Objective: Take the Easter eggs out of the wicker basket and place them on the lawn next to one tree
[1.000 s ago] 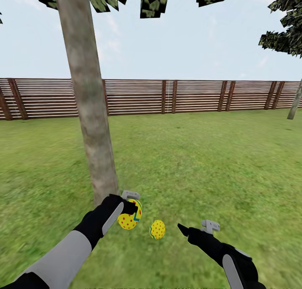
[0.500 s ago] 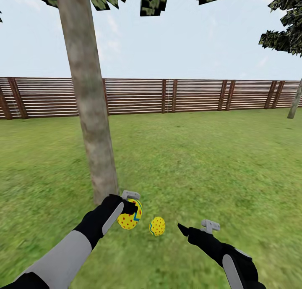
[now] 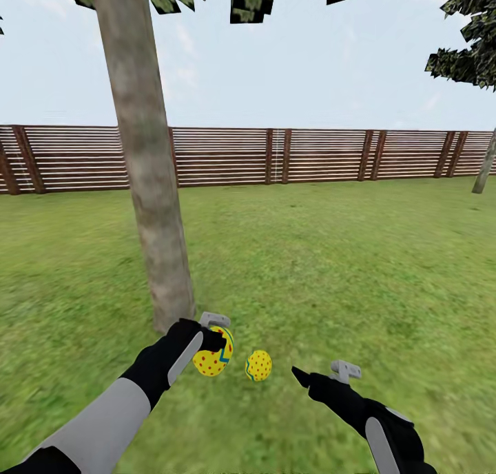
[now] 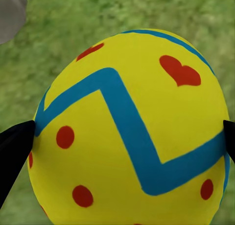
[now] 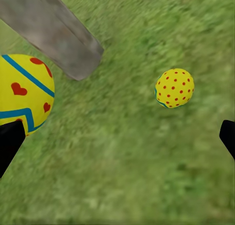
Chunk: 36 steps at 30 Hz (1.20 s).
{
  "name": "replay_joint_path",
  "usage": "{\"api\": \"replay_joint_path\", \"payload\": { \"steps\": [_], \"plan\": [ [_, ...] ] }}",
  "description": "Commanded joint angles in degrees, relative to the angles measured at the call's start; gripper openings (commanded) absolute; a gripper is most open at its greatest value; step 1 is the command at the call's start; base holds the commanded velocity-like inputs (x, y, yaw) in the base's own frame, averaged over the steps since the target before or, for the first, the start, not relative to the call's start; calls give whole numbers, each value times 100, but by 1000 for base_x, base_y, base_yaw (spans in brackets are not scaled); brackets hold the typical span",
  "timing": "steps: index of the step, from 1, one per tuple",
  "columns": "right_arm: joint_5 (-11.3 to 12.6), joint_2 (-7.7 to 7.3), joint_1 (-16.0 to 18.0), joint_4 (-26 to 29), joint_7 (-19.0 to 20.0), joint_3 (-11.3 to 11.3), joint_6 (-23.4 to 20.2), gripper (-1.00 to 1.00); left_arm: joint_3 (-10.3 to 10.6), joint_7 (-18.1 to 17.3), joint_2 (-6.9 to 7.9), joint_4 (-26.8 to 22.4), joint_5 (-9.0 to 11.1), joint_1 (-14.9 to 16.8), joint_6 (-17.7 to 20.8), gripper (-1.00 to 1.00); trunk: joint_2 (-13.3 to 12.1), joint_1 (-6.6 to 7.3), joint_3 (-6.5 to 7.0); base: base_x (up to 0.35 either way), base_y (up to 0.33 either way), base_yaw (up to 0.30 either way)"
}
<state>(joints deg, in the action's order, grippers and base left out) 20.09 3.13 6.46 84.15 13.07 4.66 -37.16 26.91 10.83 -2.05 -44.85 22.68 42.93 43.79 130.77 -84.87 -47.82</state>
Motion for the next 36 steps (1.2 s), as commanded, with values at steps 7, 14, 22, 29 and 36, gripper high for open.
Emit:
{"api": "replay_joint_path", "payload": {
  "steps": [7,14,22,29,36],
  "plan": [
    [4,3,8,1,29,17,-42,100,16,51,3,-7,61,5,16,-100,285,-153,-132,0,0,0],
    [1,3,8,-20,29,17,-40,100,19,51,3,-6,61,5,16,-100,485,-263,-222,0,0,0],
    [0,3,5,-25,29,17,-37,100,24,44,-4,-11,59,5,-17,-100,485,-263,-222,1,0,0],
    [-4,3,9,-30,29,17,-37,100,25,76,-14,-6,53,5,-20,-100,485,-263,-222,235,0,0],
    [-9,3,9,-81,29,19,-37,100,25,85,-10,-6,52,5,-26,-100,485,-263,-222,329,0,0]
  ]
}}
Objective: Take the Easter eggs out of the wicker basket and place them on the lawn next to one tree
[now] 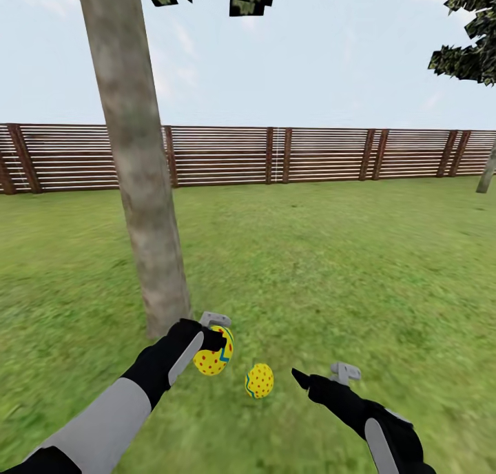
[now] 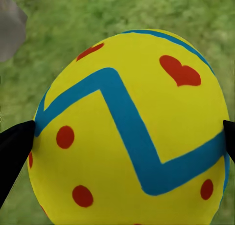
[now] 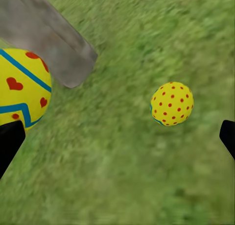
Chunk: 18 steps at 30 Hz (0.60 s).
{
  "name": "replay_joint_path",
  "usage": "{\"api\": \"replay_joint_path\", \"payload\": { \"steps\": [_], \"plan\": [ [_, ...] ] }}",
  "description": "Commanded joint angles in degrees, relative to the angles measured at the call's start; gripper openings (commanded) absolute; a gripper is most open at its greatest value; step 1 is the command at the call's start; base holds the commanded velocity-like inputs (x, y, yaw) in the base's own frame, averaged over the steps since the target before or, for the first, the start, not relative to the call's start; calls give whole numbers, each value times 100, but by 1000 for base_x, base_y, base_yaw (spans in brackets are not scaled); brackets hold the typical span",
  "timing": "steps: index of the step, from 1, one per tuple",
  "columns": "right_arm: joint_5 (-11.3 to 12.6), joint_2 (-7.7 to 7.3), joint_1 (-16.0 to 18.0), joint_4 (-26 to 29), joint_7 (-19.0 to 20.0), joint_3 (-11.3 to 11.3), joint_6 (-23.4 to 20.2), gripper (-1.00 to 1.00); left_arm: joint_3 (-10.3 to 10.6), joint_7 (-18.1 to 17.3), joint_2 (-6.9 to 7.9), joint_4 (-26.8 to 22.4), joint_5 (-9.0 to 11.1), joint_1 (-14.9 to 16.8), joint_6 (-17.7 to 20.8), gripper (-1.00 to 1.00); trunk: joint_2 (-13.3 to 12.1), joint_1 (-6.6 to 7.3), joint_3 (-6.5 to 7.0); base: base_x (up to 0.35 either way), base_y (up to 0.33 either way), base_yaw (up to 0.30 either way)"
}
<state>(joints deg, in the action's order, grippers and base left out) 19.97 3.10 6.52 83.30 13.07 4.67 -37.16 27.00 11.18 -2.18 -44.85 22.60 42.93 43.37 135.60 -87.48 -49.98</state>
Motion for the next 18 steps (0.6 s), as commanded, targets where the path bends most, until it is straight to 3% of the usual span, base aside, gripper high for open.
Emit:
{"api": "replay_joint_path", "payload": {
  "steps": [1,7,18],
  "plan": [
    [1,6,3,-3,29,18,-36,100,16,50,5,-6,60,4,15,-100,3,-2,-6,289,0,0],
    [-2,6,6,-27,29,23,-36,100,16,51,7,-6,60,4,-6,-100,3,-2,-6,171,0,0],
    [-2,6,6,-33,29,25,-36,100,16,43,8,-12,65,4,-56,-100,83,-46,-42,10,0,0]
  ]
}}
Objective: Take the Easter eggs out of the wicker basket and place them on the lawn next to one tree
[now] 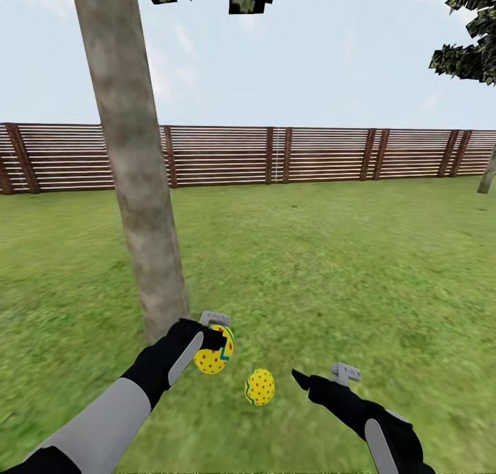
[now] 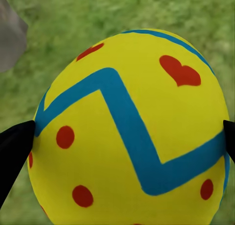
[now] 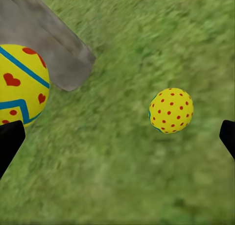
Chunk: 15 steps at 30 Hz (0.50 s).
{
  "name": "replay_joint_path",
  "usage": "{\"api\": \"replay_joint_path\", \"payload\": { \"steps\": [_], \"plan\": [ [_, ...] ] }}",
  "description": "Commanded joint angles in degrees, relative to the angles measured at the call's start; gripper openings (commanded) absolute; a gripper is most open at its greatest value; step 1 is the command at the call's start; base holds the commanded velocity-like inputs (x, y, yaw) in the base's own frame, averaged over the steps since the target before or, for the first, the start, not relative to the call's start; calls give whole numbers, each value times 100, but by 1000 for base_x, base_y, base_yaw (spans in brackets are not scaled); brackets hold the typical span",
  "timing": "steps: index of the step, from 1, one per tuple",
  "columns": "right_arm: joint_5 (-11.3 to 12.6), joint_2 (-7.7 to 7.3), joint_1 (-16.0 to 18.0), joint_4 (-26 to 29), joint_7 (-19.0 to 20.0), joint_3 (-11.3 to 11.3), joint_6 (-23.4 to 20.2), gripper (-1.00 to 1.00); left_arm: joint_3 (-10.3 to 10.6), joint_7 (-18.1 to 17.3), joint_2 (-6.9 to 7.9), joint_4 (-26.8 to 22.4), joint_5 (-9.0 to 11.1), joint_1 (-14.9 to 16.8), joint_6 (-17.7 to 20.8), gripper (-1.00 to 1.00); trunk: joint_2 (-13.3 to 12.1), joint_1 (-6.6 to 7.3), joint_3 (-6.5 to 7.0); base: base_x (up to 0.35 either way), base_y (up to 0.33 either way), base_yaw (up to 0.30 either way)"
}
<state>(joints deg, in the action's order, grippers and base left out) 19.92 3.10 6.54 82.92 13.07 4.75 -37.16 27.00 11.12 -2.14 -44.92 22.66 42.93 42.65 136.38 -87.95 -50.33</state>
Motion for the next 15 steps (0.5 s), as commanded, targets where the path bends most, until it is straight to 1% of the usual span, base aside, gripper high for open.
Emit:
{"api": "replay_joint_path", "payload": {
  "steps": [1,6,12,15],
  "plan": [
    [4,6,4,5,29,18,-36,100,16,49,3,-7,59,5,16,-100,44,-21,-24,0,0,0],
    [4,6,4,5,29,18,-36,100,16,49,11,-8,61,5,16,-100,245,-131,-114,0,0,0],
    [4,6,4,5,29,17,-36,100,16,41,12,-8,66,5,16,-100,245,-131,-114,0,0,0],
    [4,6,4,5,29,17,-36,100,16,43,12,-9,70,5,16,-100,365,-197,-168,0,0,0]
  ]
}}
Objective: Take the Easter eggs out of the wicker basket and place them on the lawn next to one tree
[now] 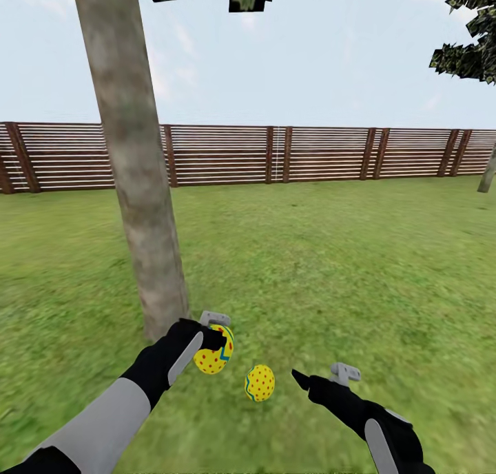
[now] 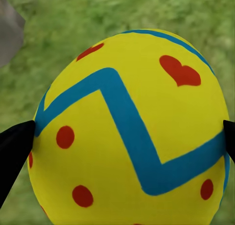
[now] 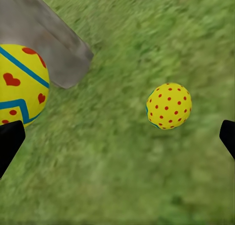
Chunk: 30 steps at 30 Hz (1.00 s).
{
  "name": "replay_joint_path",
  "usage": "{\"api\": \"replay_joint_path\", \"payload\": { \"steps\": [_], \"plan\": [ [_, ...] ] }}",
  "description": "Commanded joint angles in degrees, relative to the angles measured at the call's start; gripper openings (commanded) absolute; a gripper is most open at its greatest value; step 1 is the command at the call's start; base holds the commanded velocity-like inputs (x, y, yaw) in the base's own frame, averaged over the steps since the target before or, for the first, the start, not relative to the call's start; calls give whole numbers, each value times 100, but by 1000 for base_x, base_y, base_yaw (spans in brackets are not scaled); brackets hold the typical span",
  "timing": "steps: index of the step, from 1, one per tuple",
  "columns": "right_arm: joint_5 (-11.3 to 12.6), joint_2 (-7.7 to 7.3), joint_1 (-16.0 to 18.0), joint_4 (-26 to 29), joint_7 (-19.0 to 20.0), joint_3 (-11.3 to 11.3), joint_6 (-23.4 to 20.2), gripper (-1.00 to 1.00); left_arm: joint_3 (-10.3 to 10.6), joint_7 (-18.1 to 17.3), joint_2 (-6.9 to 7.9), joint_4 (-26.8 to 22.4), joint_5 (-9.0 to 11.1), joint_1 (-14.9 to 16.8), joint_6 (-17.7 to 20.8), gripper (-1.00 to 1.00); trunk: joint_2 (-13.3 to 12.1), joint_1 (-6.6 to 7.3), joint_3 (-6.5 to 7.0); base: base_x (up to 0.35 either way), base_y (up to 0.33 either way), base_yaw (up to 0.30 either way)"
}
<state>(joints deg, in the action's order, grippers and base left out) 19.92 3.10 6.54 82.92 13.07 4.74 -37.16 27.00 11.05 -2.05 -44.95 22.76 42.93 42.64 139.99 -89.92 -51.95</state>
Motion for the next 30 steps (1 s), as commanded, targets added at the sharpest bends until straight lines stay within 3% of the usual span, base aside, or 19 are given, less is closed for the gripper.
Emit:
{"api": "replay_joint_path", "payload": {
  "steps": [1,8,30],
  "plan": [
    [4,6,3,5,29,18,-36,100,16,49,3,-6,60,5,16,-100,44,-21,-24,0,0,0],
    [4,6,3,5,29,18,-36,100,16,39,3,-8,61,5,16,-100,325,-175,-150,0,0,0],
    [4,6,3,5,29,18,-36,100,7,62,12,-14,61,5,-69,-100,354,-232,-638,0,0,0]
  ]
}}
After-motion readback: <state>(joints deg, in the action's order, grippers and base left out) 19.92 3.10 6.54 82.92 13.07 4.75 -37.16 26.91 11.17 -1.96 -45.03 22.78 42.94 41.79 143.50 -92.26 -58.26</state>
